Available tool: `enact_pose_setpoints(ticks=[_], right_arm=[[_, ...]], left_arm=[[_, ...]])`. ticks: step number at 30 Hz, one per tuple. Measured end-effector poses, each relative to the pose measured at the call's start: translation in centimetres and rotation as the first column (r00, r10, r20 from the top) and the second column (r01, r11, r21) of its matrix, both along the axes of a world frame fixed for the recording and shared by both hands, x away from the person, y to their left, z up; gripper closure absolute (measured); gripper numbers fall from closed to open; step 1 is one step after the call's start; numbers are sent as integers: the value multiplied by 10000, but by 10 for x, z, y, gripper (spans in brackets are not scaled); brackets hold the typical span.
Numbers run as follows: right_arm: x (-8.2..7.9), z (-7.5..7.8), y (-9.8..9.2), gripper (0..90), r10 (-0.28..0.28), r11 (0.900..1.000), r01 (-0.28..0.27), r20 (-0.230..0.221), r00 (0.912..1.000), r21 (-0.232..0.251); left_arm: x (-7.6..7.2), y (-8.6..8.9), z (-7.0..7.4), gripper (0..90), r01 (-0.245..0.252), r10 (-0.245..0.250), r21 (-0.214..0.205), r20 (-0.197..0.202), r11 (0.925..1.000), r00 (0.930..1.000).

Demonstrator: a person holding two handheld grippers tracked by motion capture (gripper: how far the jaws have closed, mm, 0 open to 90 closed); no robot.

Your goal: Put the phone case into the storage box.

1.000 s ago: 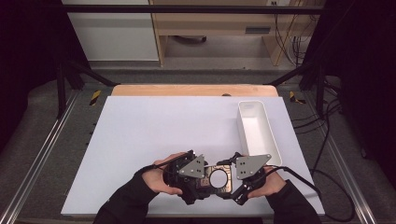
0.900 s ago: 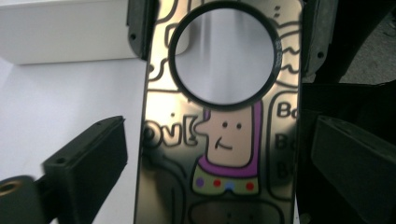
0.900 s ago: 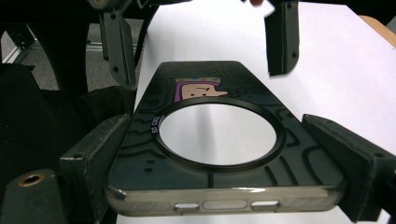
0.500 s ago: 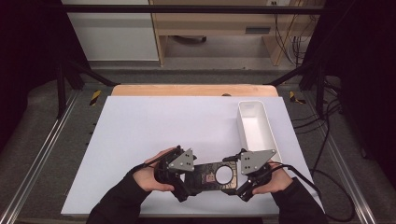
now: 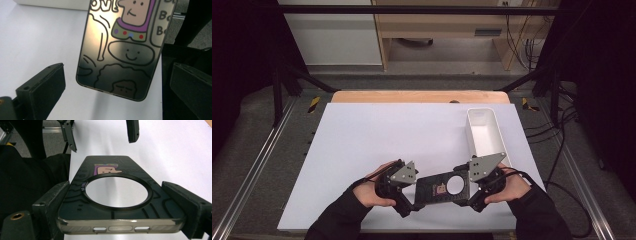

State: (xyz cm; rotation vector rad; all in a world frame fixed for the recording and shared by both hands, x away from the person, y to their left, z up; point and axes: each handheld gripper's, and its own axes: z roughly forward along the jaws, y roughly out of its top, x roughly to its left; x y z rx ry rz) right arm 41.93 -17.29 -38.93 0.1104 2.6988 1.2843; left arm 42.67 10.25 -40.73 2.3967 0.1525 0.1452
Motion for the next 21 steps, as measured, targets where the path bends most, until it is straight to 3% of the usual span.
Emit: enact_pose_setpoints(ticks=[13,21], right_arm=[[7,12,20,119,359,9888,-399,-300,9989,-1441],[8,19,33,119,523,9783,-575,-313,9981,-1992]], left_arm=[[1,-8,-9,0,147,-133,557,-252,9983,9996],[2,-17,-16,0,344,-309,1090,-337,9935,9990]])
